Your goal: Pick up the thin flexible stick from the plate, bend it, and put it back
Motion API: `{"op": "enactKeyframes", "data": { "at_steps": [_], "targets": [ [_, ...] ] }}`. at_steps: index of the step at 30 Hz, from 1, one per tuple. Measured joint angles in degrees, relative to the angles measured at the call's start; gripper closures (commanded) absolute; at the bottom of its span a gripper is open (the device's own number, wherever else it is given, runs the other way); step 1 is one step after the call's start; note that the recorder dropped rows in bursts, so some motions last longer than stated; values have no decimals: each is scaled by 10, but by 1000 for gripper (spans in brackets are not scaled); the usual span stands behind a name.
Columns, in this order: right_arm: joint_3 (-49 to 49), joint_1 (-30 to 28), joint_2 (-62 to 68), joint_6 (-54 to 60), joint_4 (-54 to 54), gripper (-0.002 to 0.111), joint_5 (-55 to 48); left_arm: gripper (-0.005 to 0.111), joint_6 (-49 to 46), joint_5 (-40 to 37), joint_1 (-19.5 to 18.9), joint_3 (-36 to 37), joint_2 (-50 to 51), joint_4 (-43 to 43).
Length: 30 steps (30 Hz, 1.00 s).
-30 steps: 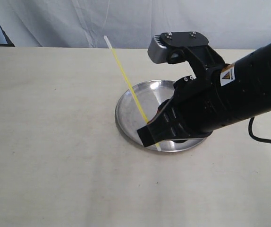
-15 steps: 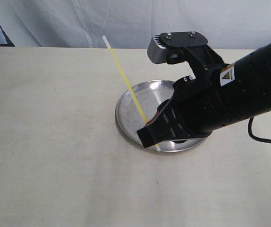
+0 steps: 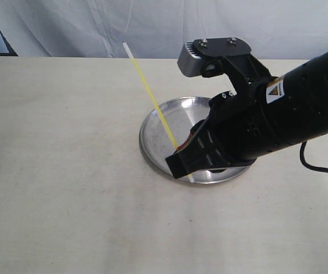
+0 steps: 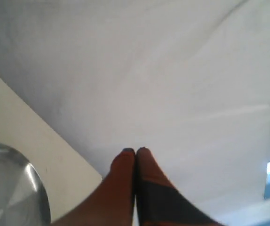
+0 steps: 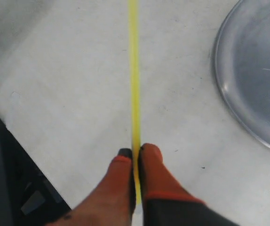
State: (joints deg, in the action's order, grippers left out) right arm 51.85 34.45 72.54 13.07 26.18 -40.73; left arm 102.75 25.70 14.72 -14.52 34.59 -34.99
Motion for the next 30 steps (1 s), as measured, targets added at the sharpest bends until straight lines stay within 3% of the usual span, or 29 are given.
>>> {"op": "enactKeyframes", "data": {
  "at_steps": [5, 8, 9, 11, 13, 18, 30],
  "targets": [
    [0, 0, 0, 13, 0, 109, -6, 102, 122, 80, 4, -70, 130, -175],
    [0, 0, 0, 18, 0, 109, -12, 89, 143, 136, 6, -110, 205, -217],
    [0, 0, 0, 19, 0, 109, -13, 76, 146, 153, 6, -120, 222, -225],
    [0, 0, 0, 22, 4, 109, -14, 63, 149, 204, 6, -148, 266, -242],
    [0, 0, 0, 30, 17, 109, -15, 59, 150, 229, 6, -161, 294, -248],
    [0, 0, 0, 52, 50, 109, -15, 59, 142, 258, 6, -164, 309, -259],
    [0, 0, 0, 161, 199, 109, -26, 59, 124, 242, 6, -167, 311, -288]
  ]
}}
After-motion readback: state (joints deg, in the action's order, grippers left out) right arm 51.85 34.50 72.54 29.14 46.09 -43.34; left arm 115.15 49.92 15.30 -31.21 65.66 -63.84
